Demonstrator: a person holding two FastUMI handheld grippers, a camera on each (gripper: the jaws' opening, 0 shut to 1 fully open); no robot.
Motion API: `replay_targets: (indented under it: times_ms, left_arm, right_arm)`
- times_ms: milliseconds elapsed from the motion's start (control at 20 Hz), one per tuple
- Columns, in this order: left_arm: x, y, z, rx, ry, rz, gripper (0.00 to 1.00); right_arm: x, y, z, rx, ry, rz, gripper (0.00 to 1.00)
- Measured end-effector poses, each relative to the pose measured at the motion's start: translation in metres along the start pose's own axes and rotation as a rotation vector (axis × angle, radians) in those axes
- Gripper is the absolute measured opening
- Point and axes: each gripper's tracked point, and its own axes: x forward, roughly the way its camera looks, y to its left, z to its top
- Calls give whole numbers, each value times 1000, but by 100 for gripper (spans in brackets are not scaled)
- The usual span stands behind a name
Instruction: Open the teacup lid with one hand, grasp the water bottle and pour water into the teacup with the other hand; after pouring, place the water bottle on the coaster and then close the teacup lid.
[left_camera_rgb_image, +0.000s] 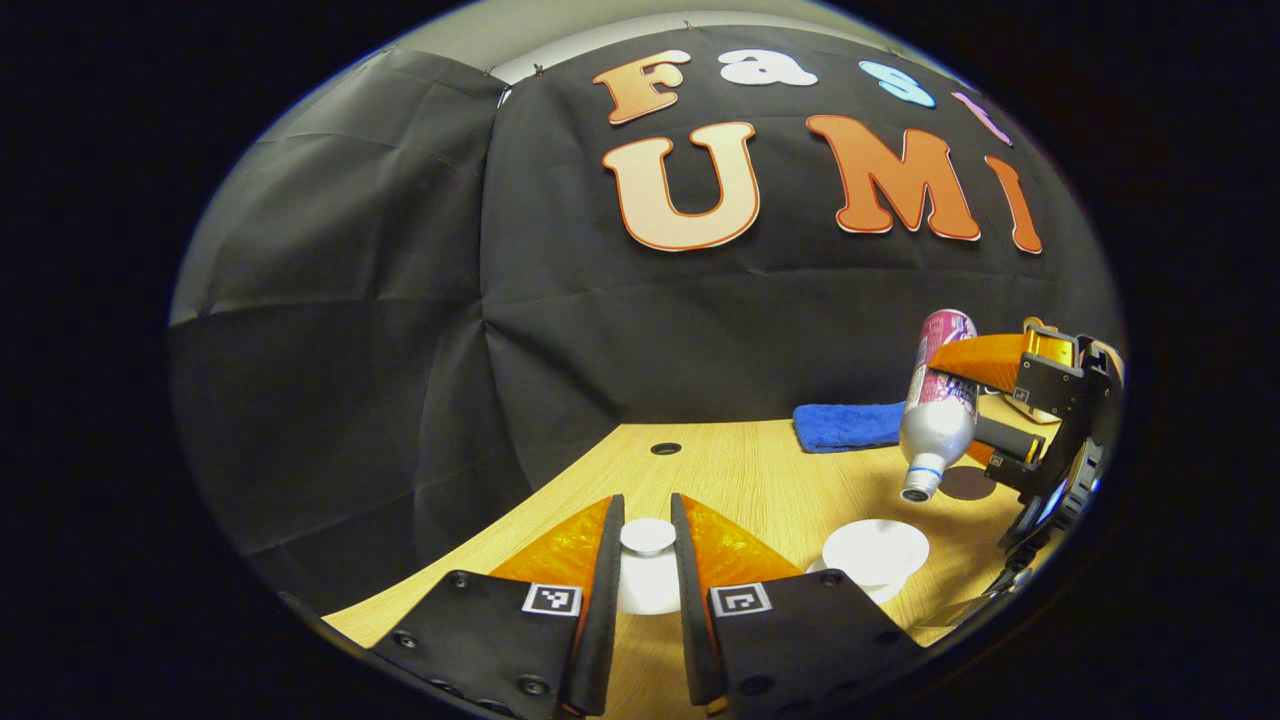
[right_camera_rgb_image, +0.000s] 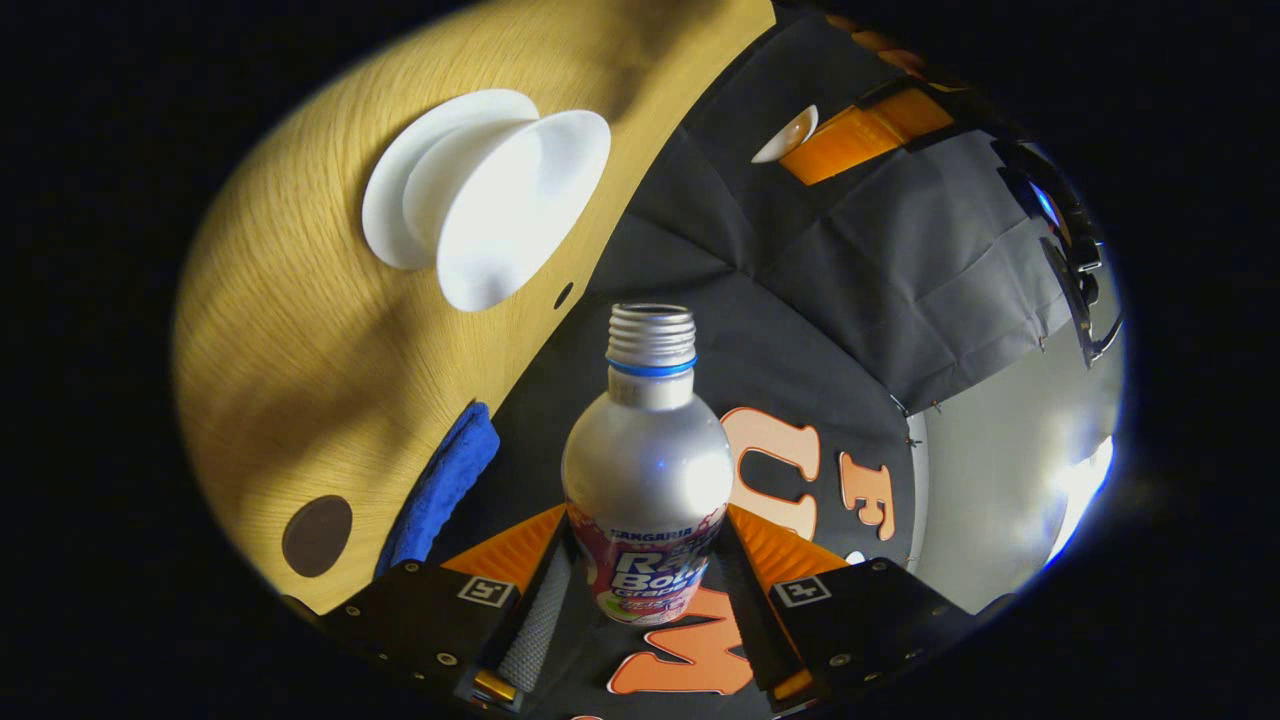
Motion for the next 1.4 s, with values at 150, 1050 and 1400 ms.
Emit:
replay_targets:
  times_ms: [150, 1050, 1400]
  left_arm:
    - [1, 1, 1, 7, -17, 2, 33]
    - [3, -33, 20, -31, -50, -74, 33]
    - [3, -66, 31, -37, -67, -129, 33]
  right_arm:
    - [-4, 12, 5, 125, -9, 52, 79]
    - [-42, -4, -38, 920, 150, 184, 80]
    - [-49, 14, -83, 1239, 280, 199, 80]
